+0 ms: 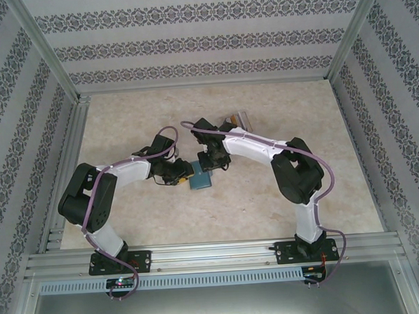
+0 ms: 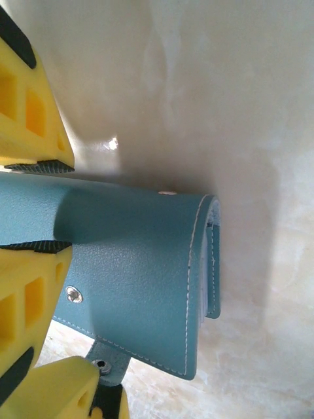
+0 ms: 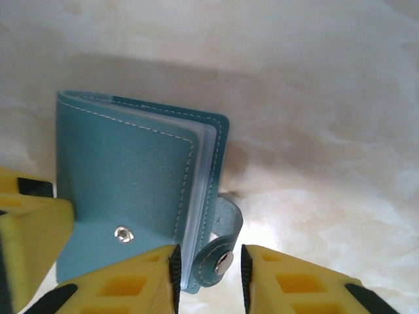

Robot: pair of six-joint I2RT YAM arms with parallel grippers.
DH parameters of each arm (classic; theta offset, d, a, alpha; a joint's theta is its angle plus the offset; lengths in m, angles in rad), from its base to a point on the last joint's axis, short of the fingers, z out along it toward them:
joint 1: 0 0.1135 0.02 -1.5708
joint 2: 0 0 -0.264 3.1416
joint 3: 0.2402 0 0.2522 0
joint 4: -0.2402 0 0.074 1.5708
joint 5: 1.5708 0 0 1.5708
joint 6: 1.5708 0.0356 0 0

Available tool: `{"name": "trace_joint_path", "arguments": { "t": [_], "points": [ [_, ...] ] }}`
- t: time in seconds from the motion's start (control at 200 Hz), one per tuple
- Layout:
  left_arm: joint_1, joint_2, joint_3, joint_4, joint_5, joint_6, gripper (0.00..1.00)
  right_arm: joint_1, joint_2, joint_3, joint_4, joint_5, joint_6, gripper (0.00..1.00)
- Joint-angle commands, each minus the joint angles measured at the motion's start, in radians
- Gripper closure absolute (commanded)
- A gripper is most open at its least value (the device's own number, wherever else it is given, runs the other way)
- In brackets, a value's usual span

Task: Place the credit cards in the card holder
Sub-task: Rotate the card holder at the center of the table, then close the button on the card holder.

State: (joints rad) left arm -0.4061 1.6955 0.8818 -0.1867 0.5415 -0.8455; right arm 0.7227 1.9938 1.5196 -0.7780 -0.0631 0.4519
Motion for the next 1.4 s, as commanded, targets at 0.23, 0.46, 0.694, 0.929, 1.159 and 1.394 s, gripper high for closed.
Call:
{"name": "trace_joint_path", "arguments": {
  "t": [0.23, 0.46, 0.694, 0.929, 1.159, 1.394],
  "points": [
    [-0.012, 0.01, 0.018, 0.001, -0.015, 0.017, 0.65, 0.005, 0.018, 0.052, -0.056, 0.06, -0.015, 0.8],
    [-0.012, 0.01, 0.017, 0.001, -0.018, 0.018, 0.65, 0.0, -0.014, 0.029, -0.05, 0.042, -0.013, 0.92],
    [-0.012, 0.013, 0.011, -0.002, -0.031, 0.022, 0.7, -0.002, -0.063, -0.013, 0.009, -0.043, -0.001, 1.0],
    [-0.011, 0.021, 0.015, -0.005, -0.039, 0.025, 0.75, -0.003, -0.089, -0.054, 0.073, -0.144, 0.014, 1.0],
    [-0.011, 0.024, 0.018, -0.005, -0.039, 0.023, 0.75, -0.003, -0.065, -0.074, 0.113, -0.217, 0.024, 1.0],
    [-0.012, 0.021, 0.013, -0.005, -0.043, 0.021, 0.75, -0.003, -0.04, -0.074, 0.115, -0.216, 0.03, 1.0]
  ]
}}
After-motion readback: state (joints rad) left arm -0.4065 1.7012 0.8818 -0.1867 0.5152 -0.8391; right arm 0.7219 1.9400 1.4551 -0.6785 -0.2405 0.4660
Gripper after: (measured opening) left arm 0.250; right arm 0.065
